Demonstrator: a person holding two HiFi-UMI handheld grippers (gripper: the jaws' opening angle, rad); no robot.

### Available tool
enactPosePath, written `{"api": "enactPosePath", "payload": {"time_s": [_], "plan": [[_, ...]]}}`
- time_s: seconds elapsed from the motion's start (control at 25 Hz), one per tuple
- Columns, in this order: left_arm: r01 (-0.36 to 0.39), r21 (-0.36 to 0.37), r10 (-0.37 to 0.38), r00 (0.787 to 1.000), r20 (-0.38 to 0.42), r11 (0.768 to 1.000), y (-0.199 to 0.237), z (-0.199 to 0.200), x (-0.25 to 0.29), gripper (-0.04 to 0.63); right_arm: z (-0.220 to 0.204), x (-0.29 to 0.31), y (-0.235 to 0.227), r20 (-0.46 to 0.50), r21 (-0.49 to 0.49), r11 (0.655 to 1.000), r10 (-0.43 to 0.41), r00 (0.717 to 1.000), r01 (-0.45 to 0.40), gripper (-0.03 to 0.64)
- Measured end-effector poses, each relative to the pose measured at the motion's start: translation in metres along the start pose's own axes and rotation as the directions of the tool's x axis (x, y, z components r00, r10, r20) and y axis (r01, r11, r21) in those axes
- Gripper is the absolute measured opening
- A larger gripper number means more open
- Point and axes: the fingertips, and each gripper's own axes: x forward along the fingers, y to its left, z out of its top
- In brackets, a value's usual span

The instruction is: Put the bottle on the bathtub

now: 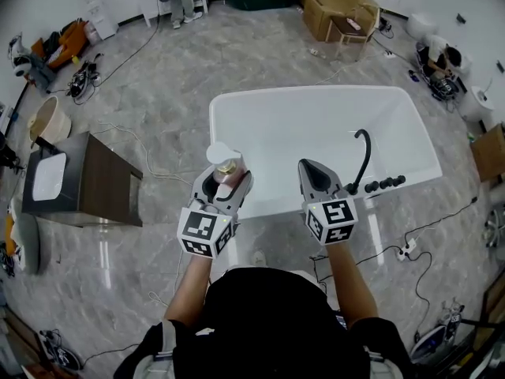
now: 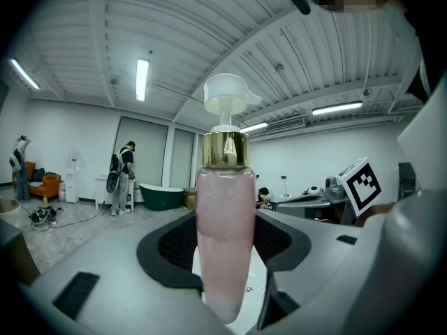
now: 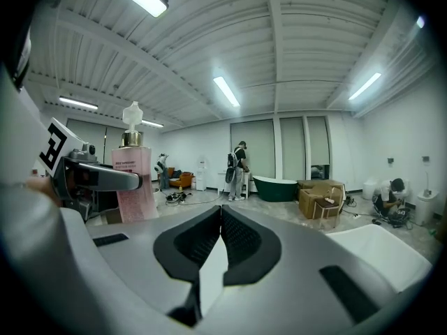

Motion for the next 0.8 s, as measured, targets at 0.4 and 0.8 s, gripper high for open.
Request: {"api": "enactPosePath", "payload": {"time_s": [0.4,0.8], "plan": [[0.031,-0.021,-0.031,0.999,-0.022,0.999,0.026,-0.013,0.025,0.236,-0.012,0.036,-0.001,-0.043,-0.007,1.000,-0.013,0.999,0.012,0.023],[0.045,-0.038,-0.046,0.998,-0.050,0.998,0.007,-0.028,0.049,0.236,-0.024,0.031,-0.026,-0.060,0.009,1.000,-0.015,0.998,0.015,0.023]]}}
